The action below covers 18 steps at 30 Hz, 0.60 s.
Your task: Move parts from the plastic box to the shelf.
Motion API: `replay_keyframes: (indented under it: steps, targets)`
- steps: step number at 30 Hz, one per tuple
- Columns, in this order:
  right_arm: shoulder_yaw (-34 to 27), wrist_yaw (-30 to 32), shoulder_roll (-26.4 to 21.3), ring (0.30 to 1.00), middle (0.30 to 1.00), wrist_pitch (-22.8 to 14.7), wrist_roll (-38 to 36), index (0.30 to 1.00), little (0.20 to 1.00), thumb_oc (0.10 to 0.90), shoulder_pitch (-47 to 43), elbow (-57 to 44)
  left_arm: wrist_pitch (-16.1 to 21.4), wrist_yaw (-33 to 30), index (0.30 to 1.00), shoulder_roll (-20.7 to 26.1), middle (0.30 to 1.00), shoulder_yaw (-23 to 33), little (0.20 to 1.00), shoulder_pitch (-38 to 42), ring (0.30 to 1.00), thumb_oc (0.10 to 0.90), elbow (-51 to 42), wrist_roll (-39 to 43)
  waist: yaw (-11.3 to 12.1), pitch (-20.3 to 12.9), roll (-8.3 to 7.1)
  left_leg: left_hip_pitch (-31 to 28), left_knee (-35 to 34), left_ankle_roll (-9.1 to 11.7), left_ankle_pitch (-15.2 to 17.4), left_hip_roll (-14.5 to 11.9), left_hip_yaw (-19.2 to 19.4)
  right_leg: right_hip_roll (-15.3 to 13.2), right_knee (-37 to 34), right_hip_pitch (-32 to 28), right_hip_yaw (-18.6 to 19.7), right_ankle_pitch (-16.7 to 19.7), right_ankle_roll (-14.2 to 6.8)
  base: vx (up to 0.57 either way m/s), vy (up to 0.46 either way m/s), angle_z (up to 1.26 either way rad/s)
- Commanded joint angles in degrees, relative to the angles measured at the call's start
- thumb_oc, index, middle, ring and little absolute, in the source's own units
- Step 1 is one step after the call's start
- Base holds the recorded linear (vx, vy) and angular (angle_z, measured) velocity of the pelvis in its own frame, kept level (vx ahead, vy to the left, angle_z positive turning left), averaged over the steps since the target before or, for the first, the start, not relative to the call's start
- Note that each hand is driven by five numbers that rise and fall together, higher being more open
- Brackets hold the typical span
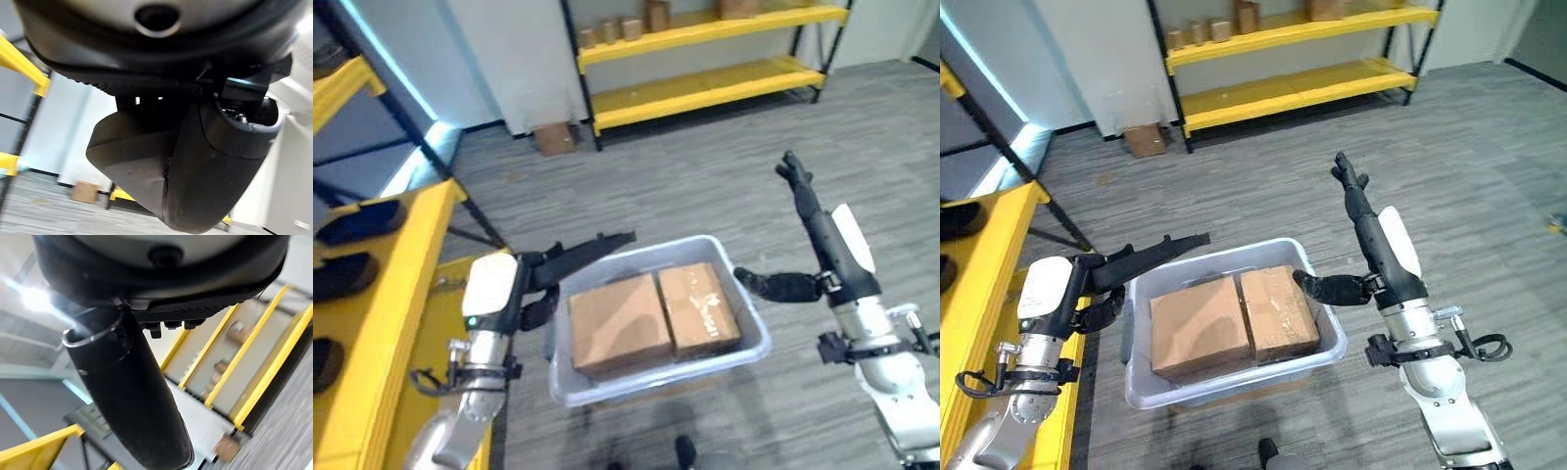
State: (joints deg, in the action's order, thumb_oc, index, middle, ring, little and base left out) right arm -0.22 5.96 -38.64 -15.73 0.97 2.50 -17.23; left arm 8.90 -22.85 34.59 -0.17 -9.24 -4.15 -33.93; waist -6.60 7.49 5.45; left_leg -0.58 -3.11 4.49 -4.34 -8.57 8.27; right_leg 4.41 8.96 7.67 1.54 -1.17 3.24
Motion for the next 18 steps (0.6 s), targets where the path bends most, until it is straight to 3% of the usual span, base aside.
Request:
replay_keyframes:
  steps: [1,4,6,8,9,13,15,18]
  targets:
    - [-0.58,1.47,-1.44,1.0,1.0,-4.99,-3.64,1.0,1.0,0.9,-6.49,-4.08,2.03,-7.65,0.3,1.35,0.3,8.76,0.3,4.09,0.3,0.4,-5.36,3.99,1.08,-2.75,-1.69,0.34,-0.52,2.98,-5.06,-3.98,-5.67,-2.57,-3.56,-4.09,-1.8,-2.42,-4.29,-0.1,-0.074,0.39]
    - [-0.43,1.94,-1.65,1.0,1.0,-5.13,-3.6,1.0,1.0,0.9,-7.17,-3.91,2.02,-8.2,0.3,1.17,0.3,8.9,0.3,4.55,0.3,0.4,-5.69,4.15,1.85,-1.72,-1.96,1.95,-0.33,3.33,-6.33,-3.65,-6.95,-2.77,-2.69,-3.49,-3.72,-2.82,-3.8,-0.09,-0.037,0.44]
    - [-1.19,3.08,-1.92,1.0,1.0,-5.31,-2.84,1.0,1.0,0.9,-7.19,-3.56,2.08,-8.68,0.3,1.06,0.3,8.53,0.3,5.6,0.3,0.4,-6.16,4.38,1.67,-0.34,-3.21,3.64,1.68,2.62,-5.66,-3.66,-5.73,-3.9,-1.07,-2.24,-6.88,-3.3,-3.29,-0.19,-0.068,0.9]
    - [-1.76,2.84,-1.32,1.0,1.0,-5.16,-2.07,1.0,1.0,0.9,-6.02,-3.81,2.35,-7.83,0.3,0.81,0.3,8.2,0.3,6.23,0.3,0.4,-7.17,3.79,0.93,0.2,-5.69,3.82,14.0,0.25,4.29,-1.28,-2.5,-6.71,-0.08,-1.56,-10.58,-3.33,-3.14,-0.2,-0.072,1.58]
    - [-1.86,2.81,-1.25,1.0,1.0,-5.16,-2.08,1.0,1.0,0.9,-5.98,-3.86,2.33,-7.8,0.3,0.87,0.3,8.18,0.3,6.28,0.3,0.4,-7.21,3.79,0.8,0.16,-5.73,4.46,14.63,0.12,4.34,-1.21,-2.72,-6.81,-0.19,-1.38,-10.78,-3.06,-3.15,-0.1,-0.023,1.14]
    - [-3.91,2.58,0.71,1.0,1.0,-4.99,-1.6,1.0,1.0,0.9,-3.09,-4.47,2.57,-7.45,0.3,0.58,0.3,8.08,0.3,7.04,0.3,0.4,-8.12,3.25,0.06,-0.15,-6.76,2.67,17.9,-0.66,11.27,1.79,-2.51,-8.34,-1.24,-2.51,-14.55,-3.13,-3.64,-0.02,0.031,0.65]
    - [-4.78,3.01,1.49,1.0,1.0,-4.91,-0.91,1.0,1.0,0.9,-2.27,-4.43,2.87,-7.43,0.3,0.08,0.3,8.25,0.3,6.85,0.3,0.4,-8.58,3.29,-0.36,-0.31,-6.81,3.26,15.01,-1.05,10.12,1.82,-1.09,-9.07,-1.99,-3.37,-16.0,-2.21,-4.35,0.04,0.107,0.71]
    - [-5.22,2.78,2.92,1.0,1.0,-4.61,-0.46,1.0,1.0,0.9,-1.03,-4.46,3.08,-7.3,0.3,-0.38,0.3,9.35,0.3,4.88,0.3,0.4,-9.53,3.29,0.19,-1.46,-6.19,-0.68,7.28,-0.78,8.44,1.74,-0.02,-8.92,-3.31,-4.96,-16.38,-1.95,-5.27,0.09,0.139,0.34]
